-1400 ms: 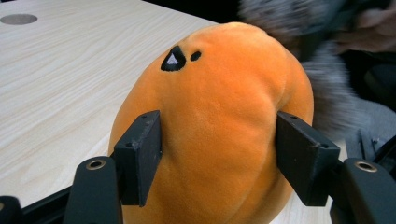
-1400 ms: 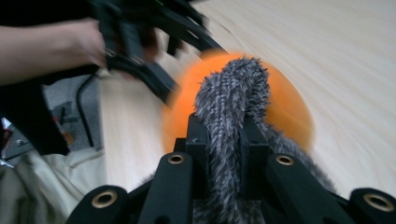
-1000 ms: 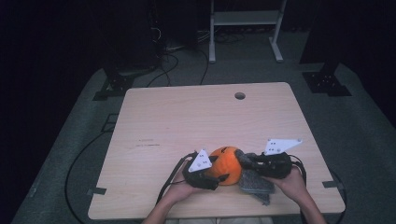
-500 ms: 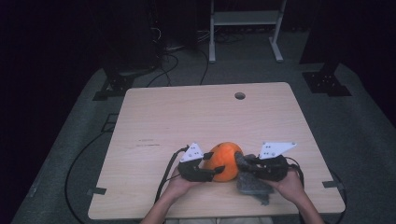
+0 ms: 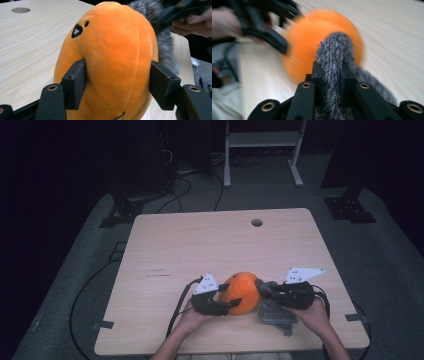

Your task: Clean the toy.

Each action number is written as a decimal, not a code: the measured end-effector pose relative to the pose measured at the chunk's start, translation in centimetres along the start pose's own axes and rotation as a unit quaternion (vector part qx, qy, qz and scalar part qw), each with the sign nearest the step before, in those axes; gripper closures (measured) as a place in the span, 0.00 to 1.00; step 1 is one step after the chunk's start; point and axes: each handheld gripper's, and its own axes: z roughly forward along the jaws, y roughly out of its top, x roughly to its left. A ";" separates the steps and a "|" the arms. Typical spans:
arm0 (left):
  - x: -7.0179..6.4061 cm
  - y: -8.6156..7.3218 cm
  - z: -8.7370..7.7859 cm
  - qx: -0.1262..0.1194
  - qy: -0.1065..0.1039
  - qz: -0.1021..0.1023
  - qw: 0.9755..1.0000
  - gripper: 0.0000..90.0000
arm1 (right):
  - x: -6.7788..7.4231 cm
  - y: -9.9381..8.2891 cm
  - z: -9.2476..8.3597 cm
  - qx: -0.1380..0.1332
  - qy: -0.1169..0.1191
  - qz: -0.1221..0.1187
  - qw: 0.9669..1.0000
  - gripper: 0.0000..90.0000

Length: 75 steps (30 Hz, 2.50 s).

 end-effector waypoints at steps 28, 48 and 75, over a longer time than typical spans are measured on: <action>-3.0 1.5 -0.7 0.068 0.019 0.152 0.986 0.42 | 4.5 2.9 1.1 0.021 -0.010 -0.090 0.996 0.86; -3.3 0.3 0.4 0.050 -0.007 0.141 0.989 0.37 | 2.5 2.1 -0.2 0.036 -0.054 -0.063 0.996 0.85; -0.9 0.5 -0.5 0.016 0.013 0.045 0.999 0.38 | 0.7 0.9 0.8 0.004 -0.015 -0.009 1.000 0.85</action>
